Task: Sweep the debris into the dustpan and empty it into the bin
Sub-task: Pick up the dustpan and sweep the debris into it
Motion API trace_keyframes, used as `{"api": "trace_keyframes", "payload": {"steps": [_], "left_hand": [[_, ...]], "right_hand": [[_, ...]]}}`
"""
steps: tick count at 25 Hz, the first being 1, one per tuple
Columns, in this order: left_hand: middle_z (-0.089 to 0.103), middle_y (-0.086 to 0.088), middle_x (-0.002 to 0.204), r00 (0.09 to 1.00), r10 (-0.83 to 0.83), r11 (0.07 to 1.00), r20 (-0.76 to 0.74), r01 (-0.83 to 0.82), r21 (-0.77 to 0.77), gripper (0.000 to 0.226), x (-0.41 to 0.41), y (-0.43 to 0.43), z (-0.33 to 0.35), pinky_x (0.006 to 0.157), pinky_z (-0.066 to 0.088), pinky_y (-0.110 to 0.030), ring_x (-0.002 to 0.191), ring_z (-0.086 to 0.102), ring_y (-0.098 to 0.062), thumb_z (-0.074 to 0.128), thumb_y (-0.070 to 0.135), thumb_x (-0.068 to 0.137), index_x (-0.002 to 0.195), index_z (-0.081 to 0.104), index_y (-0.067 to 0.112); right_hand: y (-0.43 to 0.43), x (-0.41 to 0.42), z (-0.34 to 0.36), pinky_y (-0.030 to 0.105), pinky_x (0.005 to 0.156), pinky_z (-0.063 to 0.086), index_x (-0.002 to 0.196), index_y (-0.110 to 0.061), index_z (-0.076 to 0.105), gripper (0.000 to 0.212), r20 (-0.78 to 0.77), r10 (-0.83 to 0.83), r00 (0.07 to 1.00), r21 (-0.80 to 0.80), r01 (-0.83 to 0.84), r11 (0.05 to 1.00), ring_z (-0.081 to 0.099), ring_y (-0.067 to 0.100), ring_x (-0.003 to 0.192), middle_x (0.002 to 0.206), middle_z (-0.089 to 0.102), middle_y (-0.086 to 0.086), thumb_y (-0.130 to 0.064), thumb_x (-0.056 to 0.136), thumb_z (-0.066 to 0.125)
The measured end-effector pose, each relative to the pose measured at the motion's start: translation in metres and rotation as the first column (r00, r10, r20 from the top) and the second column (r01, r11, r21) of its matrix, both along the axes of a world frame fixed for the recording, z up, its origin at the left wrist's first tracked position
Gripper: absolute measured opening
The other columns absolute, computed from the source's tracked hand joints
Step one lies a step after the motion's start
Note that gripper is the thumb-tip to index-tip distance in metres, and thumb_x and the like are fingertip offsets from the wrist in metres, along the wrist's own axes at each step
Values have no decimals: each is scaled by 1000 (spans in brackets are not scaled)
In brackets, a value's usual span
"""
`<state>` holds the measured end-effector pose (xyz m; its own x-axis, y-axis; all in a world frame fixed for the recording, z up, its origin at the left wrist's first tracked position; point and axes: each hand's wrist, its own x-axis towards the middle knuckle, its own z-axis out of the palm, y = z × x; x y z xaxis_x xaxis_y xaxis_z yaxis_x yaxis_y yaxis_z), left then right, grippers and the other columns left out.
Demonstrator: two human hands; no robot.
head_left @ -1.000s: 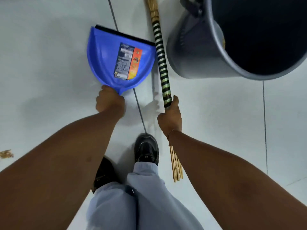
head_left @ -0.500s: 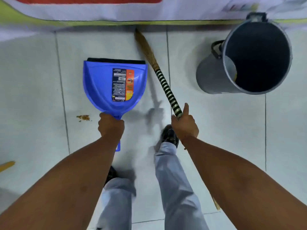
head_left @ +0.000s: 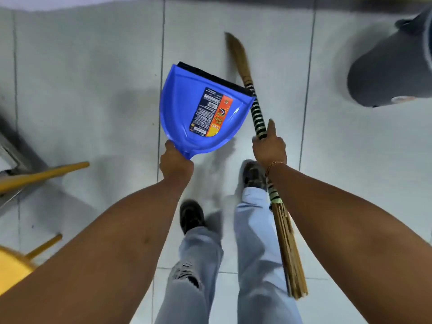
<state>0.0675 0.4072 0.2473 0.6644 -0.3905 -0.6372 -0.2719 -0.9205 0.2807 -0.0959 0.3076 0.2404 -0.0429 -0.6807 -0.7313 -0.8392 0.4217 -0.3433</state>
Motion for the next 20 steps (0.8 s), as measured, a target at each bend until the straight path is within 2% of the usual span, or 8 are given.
{"api": "trace_keyframes", "payload": {"steps": [2, 3, 6, 9, 12, 14, 17, 20], "left_hand": [[61, -18, 119, 1000, -1, 1000, -26, 1, 6, 52, 3, 26, -12, 89, 46, -38, 111, 56, -38, 58, -2, 81, 129, 40, 4], [61, -18, 118, 999, 3, 1000, -32, -2, 7, 49, 6, 37, -18, 86, 46, -38, 110, 56, -38, 56, -4, 80, 127, 41, 2], [58, -21, 119, 1000, -9, 1000, -3, 9, 29, 46, 26, 74, -48, 86, 44, -39, 111, 55, -41, 52, -10, 78, 122, 41, -2], [55, -27, 121, 997, -63, 991, 46, 57, 125, 48, 59, 106, -87, 93, 44, -45, 113, 53, -44, 55, -11, 77, 121, 39, -8], [54, -31, 123, 995, -83, 962, 61, 64, 264, 50, 80, 133, -125, 96, 44, -48, 116, 53, -46, 58, -9, 80, 124, 35, -13], [52, -31, 125, 998, -41, 948, 57, 21, 317, 51, 83, 145, -149, 98, 43, -48, 117, 52, -46, 58, -7, 82, 125, 33, -14], [50, -30, 128, 998, 8, 941, 58, -27, 336, 52, 89, 153, -180, 99, 42, -48, 119, 50, -46, 59, -5, 83, 127, 33, -13], [47, -30, 130, 998, 17, 939, 64, -38, 341, 58, 102, 152, -206, 102, 40, -48, 121, 49, -45, 58, -4, 83, 131, 29, -14]], "right_hand": [[30, 8, -12, 42, 92, 44, 149, -31, 15, 59, -53, -25, 998, 15, 26, 1000, 54, 36, 114, 123, 58, 20, -44, 96, 38], [43, 11, -20, 42, 90, 45, 147, -26, 22, 55, -90, -2, 996, 1, 2, 1000, 55, 37, 112, 121, 59, 20, -44, 97, 36], [79, 11, -46, 43, 85, 45, 125, -2, 43, 36, -137, 3, 991, -98, -17, 995, 56, 41, 105, 119, 55, 24, -24, 96, 44], [92, 0, -85, 40, 80, 47, 121, 0, 43, 36, -100, -112, 989, -73, 105, 992, 58, 38, 97, 117, 57, 20, -4, 86, 49], [102, -2, -122, 34, 74, 43, 138, -15, 29, 53, -103, -102, 990, -12, 101, 995, 61, 34, 93, 110, 64, 14, -25, 91, 50], [111, -1, -149, 33, 72, 40, 138, -17, 35, 50, -136, -7, 991, 20, 10, 1000, 61, 35, 99, 110, 64, 14, -41, 95, 43], [117, -4, -180, 39, 78, 46, 121, -3, 49, 32, -193, 77, 978, 32, -73, 997, 59, 38, 99, 116, 58, 20, -22, 95, 47], [115, -11, -203, 41, 86, 46, 139, -8, 33, 51, -240, 222, 945, 92, -205, 974, 56, 39, 106, 123, 54, 20, -4, 89, 45]]}}
